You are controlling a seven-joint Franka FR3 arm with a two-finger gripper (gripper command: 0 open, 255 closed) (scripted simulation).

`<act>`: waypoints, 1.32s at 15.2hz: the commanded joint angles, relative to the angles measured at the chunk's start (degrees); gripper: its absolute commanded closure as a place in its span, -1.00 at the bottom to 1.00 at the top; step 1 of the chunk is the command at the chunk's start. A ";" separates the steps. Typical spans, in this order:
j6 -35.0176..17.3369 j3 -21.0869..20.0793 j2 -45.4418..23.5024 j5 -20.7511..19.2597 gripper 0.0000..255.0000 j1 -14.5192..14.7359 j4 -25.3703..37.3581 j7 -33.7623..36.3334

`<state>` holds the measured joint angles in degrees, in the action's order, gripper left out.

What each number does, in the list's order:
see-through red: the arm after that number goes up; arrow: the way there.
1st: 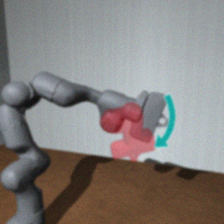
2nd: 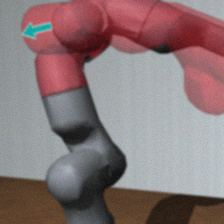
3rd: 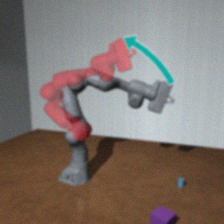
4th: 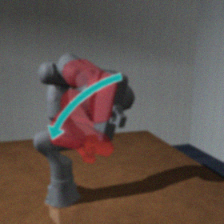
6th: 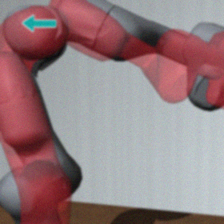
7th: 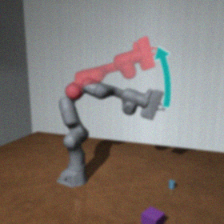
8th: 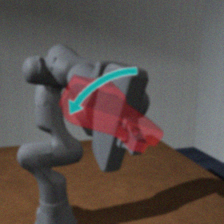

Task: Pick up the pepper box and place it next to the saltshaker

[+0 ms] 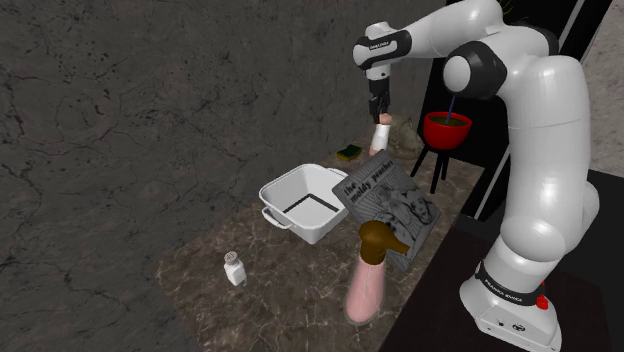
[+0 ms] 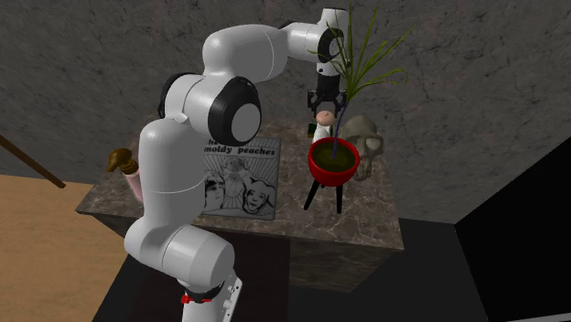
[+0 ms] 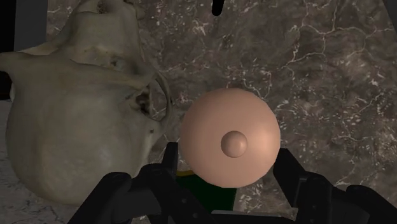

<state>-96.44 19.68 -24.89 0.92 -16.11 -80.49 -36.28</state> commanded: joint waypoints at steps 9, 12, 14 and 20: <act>7.76 0.21 -0.11 0.01 1.00 -0.56 7.91 -0.61; 10.32 0.25 -0.59 0.14 1.00 -0.86 10.97 -0.85; 12.11 0.27 -1.03 0.26 1.00 -1.11 13.20 -1.03; 15.22 0.11 -0.38 0.11 1.00 -0.40 15.61 -0.20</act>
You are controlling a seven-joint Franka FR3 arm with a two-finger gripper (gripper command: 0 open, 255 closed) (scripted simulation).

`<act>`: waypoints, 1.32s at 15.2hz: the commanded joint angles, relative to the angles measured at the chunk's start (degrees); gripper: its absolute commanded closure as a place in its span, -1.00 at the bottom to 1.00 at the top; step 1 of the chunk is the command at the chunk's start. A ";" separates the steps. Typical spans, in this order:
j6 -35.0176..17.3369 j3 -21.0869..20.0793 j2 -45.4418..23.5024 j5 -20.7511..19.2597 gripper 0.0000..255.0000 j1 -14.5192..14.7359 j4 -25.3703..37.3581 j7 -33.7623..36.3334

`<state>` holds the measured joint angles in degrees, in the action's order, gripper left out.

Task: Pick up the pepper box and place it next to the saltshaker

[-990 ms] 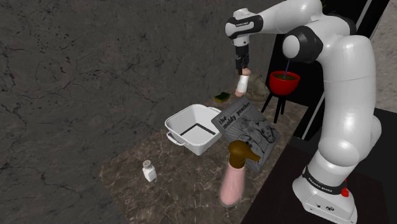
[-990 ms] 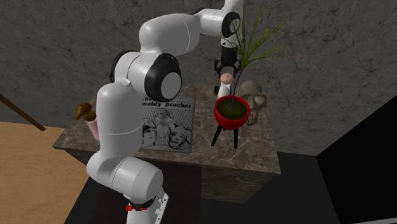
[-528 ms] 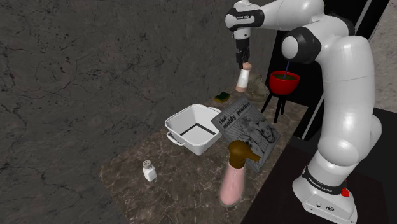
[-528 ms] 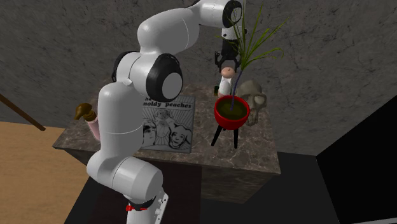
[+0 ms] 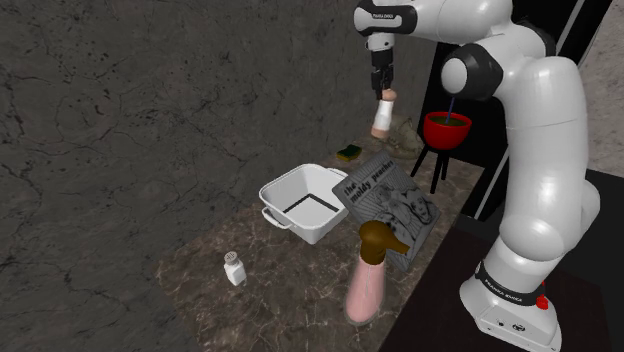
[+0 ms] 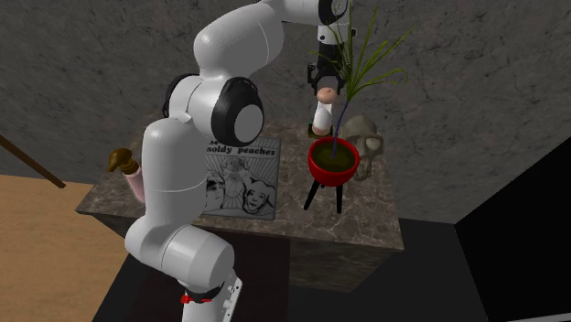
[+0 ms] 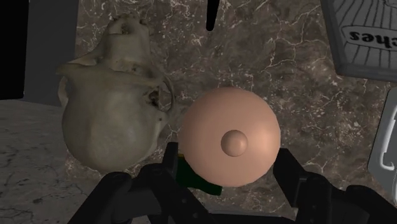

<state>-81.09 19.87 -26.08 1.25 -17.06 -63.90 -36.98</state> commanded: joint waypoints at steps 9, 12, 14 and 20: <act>-4.32 -3.25 13.44 -3.23 1.00 10.48 -18.30 12.38; -4.85 -4.79 16.24 -3.63 1.00 13.11 -21.82 16.49; -5.08 -5.90 17.78 -3.73 1.00 14.76 -23.71 19.22; -5.33 -9.42 20.90 -3.41 1.00 19.38 -27.47 27.37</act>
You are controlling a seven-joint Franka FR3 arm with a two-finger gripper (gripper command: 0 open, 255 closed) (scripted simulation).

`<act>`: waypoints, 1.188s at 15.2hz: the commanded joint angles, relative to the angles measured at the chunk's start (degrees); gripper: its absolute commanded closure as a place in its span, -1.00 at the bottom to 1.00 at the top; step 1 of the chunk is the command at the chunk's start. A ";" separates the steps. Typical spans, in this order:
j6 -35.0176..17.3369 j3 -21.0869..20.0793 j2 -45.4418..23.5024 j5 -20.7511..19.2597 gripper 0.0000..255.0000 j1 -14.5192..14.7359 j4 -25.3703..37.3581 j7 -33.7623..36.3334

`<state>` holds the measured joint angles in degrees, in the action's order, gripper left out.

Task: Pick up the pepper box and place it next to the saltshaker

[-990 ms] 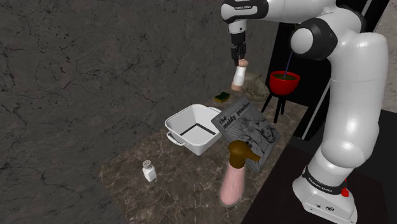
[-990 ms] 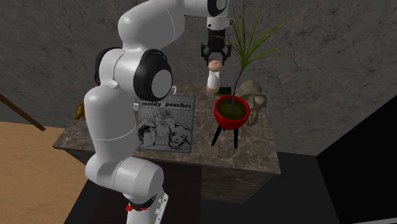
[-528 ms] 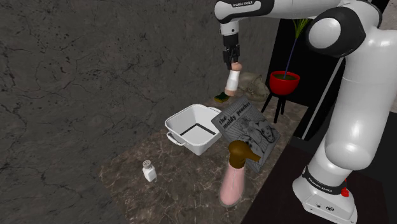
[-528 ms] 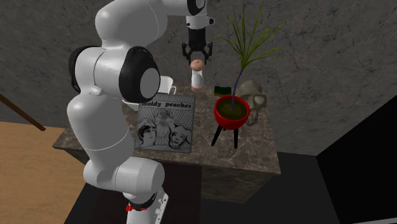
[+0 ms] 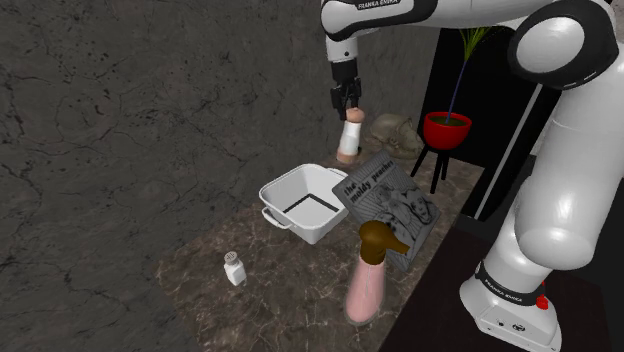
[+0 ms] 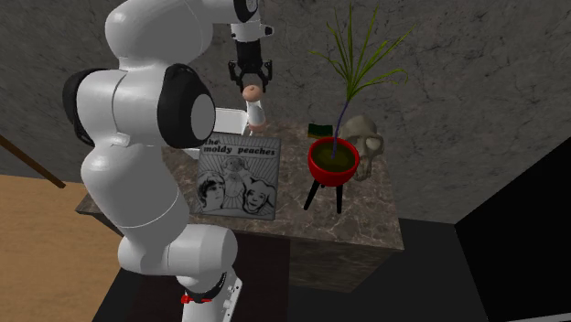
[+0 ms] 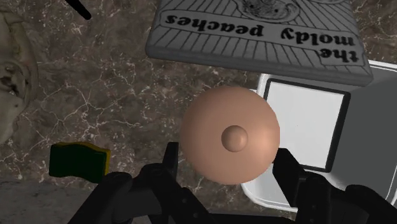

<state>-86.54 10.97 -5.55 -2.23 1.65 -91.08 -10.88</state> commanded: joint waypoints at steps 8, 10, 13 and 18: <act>0.41 -5.46 1.21 1.46 1.00 6.36 -1.18 11.89; 0.57 -6.68 0.84 1.87 1.00 7.76 -0.69 14.50; 0.89 -8.48 -0.14 2.48 1.00 9.84 0.59 18.38; 1.69 -11.35 -2.93 3.34 1.00 13.33 4.25 24.75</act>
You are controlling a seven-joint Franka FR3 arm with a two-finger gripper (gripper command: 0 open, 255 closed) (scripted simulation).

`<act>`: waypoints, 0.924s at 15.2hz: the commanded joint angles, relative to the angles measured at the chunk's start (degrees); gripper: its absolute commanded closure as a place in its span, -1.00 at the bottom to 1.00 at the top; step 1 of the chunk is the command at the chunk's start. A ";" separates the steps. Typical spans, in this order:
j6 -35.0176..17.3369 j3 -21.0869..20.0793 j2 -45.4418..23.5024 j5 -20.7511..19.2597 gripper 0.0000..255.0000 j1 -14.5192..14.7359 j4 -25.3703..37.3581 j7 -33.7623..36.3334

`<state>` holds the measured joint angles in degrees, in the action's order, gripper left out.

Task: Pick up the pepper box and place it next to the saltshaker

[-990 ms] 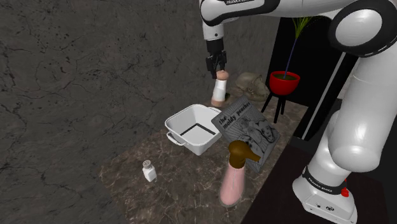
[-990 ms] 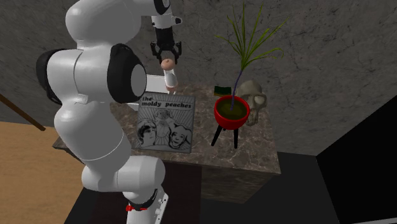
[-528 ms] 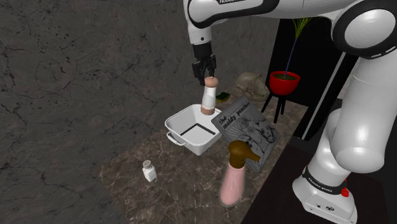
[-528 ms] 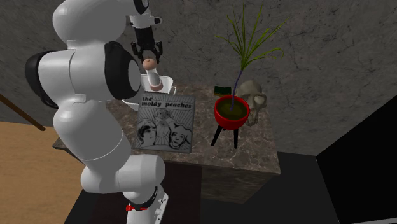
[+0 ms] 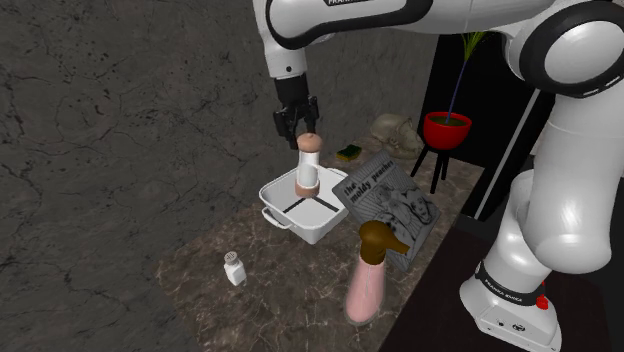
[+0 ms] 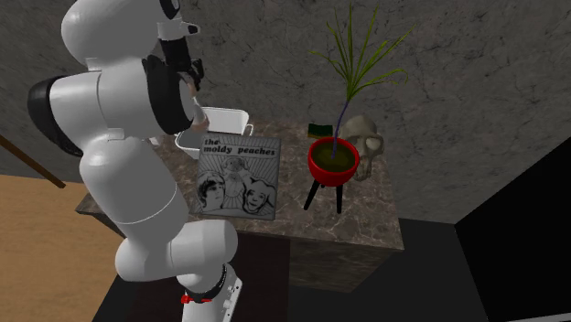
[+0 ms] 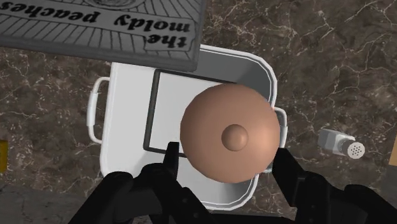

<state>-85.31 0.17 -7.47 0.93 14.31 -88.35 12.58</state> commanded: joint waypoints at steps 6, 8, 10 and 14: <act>2.13 -3.64 -6.39 0.74 1.00 5.02 8.79 8.77; 2.97 -4.53 -8.74 0.78 1.00 6.57 12.08 11.20; 4.02 -5.38 -11.42 0.73 1.00 8.16 15.91 13.60; 2.31 -5.92 -13.02 0.69 1.00 9.39 15.88 15.26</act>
<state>-82.22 -5.69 -20.54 1.61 23.57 -71.69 27.61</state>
